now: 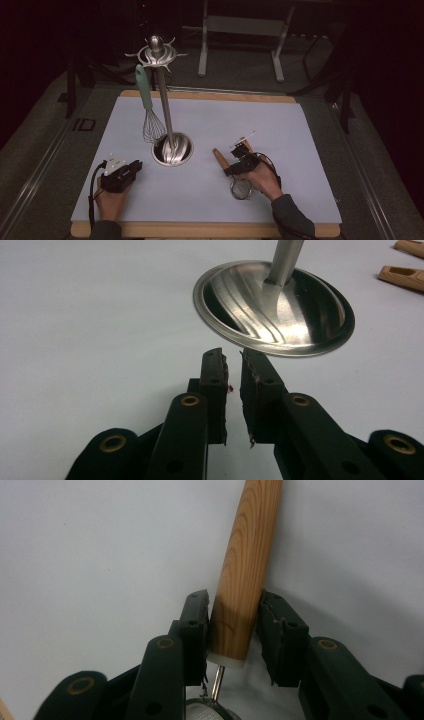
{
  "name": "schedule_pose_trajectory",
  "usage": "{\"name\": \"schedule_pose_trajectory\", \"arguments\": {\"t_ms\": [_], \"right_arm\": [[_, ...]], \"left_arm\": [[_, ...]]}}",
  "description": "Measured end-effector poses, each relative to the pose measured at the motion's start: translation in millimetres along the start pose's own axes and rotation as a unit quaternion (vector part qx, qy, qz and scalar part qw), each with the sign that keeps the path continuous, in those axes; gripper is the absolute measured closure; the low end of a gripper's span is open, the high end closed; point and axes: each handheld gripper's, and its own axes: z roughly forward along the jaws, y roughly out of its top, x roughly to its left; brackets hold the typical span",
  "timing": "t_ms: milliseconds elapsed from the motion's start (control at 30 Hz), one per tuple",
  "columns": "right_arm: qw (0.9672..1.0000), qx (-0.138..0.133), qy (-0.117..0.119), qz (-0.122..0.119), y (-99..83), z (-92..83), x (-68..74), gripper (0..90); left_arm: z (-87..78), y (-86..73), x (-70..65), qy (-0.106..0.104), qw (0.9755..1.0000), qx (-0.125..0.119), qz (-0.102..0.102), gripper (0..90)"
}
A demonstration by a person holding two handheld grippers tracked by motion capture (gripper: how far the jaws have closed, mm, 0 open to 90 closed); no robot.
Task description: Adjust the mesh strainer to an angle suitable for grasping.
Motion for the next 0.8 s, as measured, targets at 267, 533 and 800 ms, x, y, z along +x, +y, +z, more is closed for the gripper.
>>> {"name": "schedule_pose_trajectory", "arguments": {"t_ms": [267,533,800], "right_arm": [[1.0000,-0.001,-0.004,-0.003,10.6,-0.8,4.9,70.9],[0.9992,-0.039,-0.009,-0.009,14.4,-14.5,4.0,70.9],[0.9977,-0.066,0.007,-0.015,14.1,-22.1,0.8,70.9]], "left_arm": [[0.1,0.1,0.2,0.000,1.0000,0.001,-0.001,80.6],[0.1,0.1,0.0,0.001,1.0000,0.001,0.000,80.6],[0.2,0.1,-0.4,0.003,1.0000,0.001,0.001,80.6]]}}
